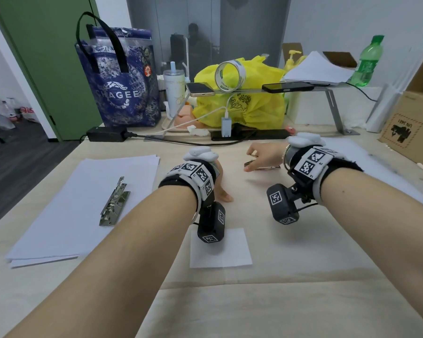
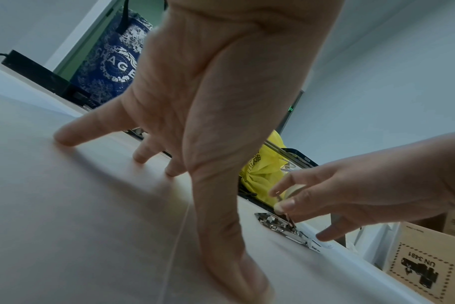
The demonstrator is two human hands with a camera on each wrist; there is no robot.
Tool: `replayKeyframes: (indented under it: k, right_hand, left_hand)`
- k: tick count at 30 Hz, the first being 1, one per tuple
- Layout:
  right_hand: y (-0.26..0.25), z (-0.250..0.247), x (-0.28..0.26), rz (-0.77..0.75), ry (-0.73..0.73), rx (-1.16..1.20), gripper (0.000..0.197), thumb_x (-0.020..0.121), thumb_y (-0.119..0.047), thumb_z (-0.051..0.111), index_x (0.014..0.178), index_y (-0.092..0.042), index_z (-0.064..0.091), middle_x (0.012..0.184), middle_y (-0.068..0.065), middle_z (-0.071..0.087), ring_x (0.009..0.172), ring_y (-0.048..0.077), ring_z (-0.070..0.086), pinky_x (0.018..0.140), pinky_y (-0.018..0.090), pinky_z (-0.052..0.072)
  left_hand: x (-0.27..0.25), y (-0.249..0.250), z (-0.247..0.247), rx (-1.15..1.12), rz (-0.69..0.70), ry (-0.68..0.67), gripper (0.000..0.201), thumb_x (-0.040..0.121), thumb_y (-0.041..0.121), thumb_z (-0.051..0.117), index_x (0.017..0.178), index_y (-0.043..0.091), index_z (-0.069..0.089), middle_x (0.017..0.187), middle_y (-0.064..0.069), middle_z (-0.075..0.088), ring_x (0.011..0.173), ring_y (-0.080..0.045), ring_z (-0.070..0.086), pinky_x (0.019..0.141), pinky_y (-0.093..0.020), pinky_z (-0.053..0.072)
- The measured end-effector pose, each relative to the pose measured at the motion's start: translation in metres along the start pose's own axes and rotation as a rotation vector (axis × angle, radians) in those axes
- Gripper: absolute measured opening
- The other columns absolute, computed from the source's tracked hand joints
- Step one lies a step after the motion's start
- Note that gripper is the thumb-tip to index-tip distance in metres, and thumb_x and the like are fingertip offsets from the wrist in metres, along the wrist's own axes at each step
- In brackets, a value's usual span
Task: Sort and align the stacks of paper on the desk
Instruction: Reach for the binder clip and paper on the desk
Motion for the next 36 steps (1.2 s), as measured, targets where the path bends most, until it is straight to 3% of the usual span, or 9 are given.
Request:
replayKeyframes:
  k: [5,9,12,15,18,20,23,28,36]
  right_hand:
    - [0.010,-0.031,0.002,0.001,0.164,0.111,0.032,0.095,-0.008,0.041,0.122,0.005,0.053,0.110,0.014,0.064,0.080,0.021,0.051,0.053,0.020,0.029]
    - [0.029,-0.040,0.004,0.091,0.272,0.124,0.026,0.093,-0.001,0.036,0.107,-0.002,0.059,0.113,0.017,0.066,0.108,0.031,0.060,0.068,0.028,0.035]
    - [0.048,-0.035,0.011,0.158,0.270,0.102,0.029,0.093,-0.004,0.038,0.080,-0.003,0.063,0.081,0.012,0.063,0.097,0.035,0.060,0.100,0.035,0.041]
    - [0.058,-0.029,0.012,0.193,0.242,0.056,0.030,0.093,-0.005,0.039,0.068,-0.007,0.056,0.071,0.009,0.053,0.092,0.031,0.057,0.096,0.031,0.043]
    - [0.068,-0.026,-0.002,0.270,0.179,-0.001,0.025,0.095,-0.006,0.039,0.080,-0.002,0.059,0.102,0.017,0.063,0.104,0.030,0.058,0.099,0.034,0.043]
    - [0.073,-0.016,-0.008,0.300,0.105,0.012,0.028,0.098,-0.011,0.039,0.108,0.004,0.061,0.124,0.019,0.056,0.118,0.031,0.053,0.102,0.035,0.040]
    - [0.075,0.003,-0.014,0.321,-0.003,-0.034,0.055,0.104,-0.036,0.023,0.141,0.000,0.039,0.149,0.014,0.038,0.139,0.028,0.035,0.114,0.036,0.025]
    - [0.075,0.010,-0.030,0.330,-0.047,-0.043,0.067,0.100,-0.050,0.023,0.148,-0.003,0.027,0.155,0.012,0.029,0.144,0.028,0.028,0.116,0.034,0.021]
    - [0.076,-0.002,-0.076,0.249,-0.024,-0.149,0.073,0.095,-0.054,0.038,0.150,-0.008,0.021,0.156,0.008,0.028,0.143,0.025,0.029,0.115,0.035,0.022]
  left_hand:
    - [0.001,0.000,0.002,-0.030,-0.006,0.015,0.104,0.069,0.077,0.056,0.147,0.013,0.028,0.148,-0.014,0.036,0.134,-0.030,0.038,0.107,-0.042,0.032]
    - [0.002,0.001,0.002,-0.020,-0.016,0.044,0.103,0.071,0.076,0.054,0.143,0.007,0.029,0.140,-0.018,0.040,0.128,-0.033,0.041,0.102,-0.043,0.034]
    - [0.005,-0.002,0.004,-0.016,-0.026,0.039,0.105,0.067,0.080,0.053,0.142,0.010,0.030,0.141,-0.017,0.038,0.128,-0.033,0.040,0.101,-0.043,0.034]
    - [0.004,-0.002,0.002,0.003,-0.020,0.047,0.106,0.066,0.081,0.052,0.143,0.012,0.029,0.142,-0.017,0.038,0.128,-0.032,0.040,0.100,-0.042,0.035]
    - [0.001,-0.002,0.001,0.007,-0.024,0.030,0.107,0.066,0.081,0.052,0.145,0.013,0.025,0.143,-0.017,0.037,0.129,-0.032,0.041,0.100,-0.042,0.035]
    - [0.002,-0.002,0.003,-0.008,-0.023,0.015,0.108,0.069,0.080,0.051,0.147,0.012,0.022,0.144,-0.017,0.037,0.129,-0.032,0.041,0.101,-0.042,0.035]
    - [0.002,-0.002,0.003,-0.022,-0.026,0.009,0.109,0.072,0.078,0.050,0.150,0.011,0.015,0.149,-0.018,0.031,0.134,-0.033,0.036,0.107,-0.042,0.031]
    - [0.000,-0.001,0.007,-0.042,-0.032,-0.002,0.111,0.072,0.078,0.051,0.152,0.010,0.013,0.151,-0.021,0.026,0.139,-0.034,0.030,0.111,-0.041,0.026]
    - [-0.009,0.002,0.005,-0.023,0.003,-0.026,0.080,0.079,0.073,0.047,0.132,0.014,0.039,0.118,-0.011,0.049,0.112,-0.024,0.047,0.085,-0.032,0.031]
Point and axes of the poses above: each hand's wrist, its own x-axis towards the middle knuckle, its own z-axis out of the palm, y = z × x, the point moved 10 cm from there along x, towards the middle knuckle
